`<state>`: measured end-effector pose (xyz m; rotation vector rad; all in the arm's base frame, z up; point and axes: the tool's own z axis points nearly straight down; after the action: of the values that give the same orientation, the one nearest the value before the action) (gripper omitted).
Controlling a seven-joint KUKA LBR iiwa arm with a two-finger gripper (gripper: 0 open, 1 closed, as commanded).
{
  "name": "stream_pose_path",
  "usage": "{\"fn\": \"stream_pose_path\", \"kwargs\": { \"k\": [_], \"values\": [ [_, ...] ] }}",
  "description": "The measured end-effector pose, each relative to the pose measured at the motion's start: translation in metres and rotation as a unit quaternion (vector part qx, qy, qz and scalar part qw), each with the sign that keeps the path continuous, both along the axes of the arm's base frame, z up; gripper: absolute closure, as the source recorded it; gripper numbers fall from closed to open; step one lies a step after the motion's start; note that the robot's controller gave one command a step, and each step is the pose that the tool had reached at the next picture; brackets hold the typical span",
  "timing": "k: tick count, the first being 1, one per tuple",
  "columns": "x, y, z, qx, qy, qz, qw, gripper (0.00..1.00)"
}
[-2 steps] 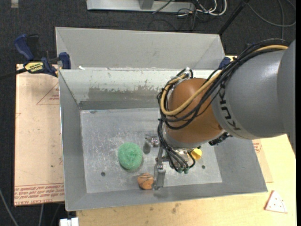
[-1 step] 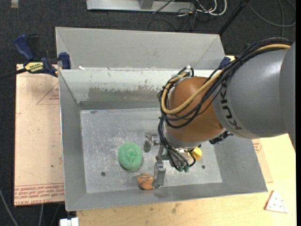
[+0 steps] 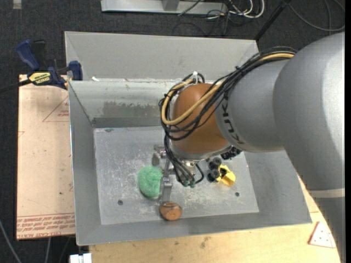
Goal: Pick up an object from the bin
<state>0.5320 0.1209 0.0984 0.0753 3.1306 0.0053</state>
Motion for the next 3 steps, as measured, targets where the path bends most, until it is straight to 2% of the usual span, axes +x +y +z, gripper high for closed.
{"fn": "stream_pose_path", "kwargs": {
  "k": [1,2,3],
  "values": [
    [-0.0059,0.0235,-0.0287,-0.001,0.0052,-0.025,0.9997,1.0],
    [-0.0058,0.0231,-0.0287,-0.001,0.0052,-0.026,0.9996,0.0],
    [-0.0058,0.023,-0.0288,-0.001,0.0052,-0.026,0.9996,0.0]
  ]
}}
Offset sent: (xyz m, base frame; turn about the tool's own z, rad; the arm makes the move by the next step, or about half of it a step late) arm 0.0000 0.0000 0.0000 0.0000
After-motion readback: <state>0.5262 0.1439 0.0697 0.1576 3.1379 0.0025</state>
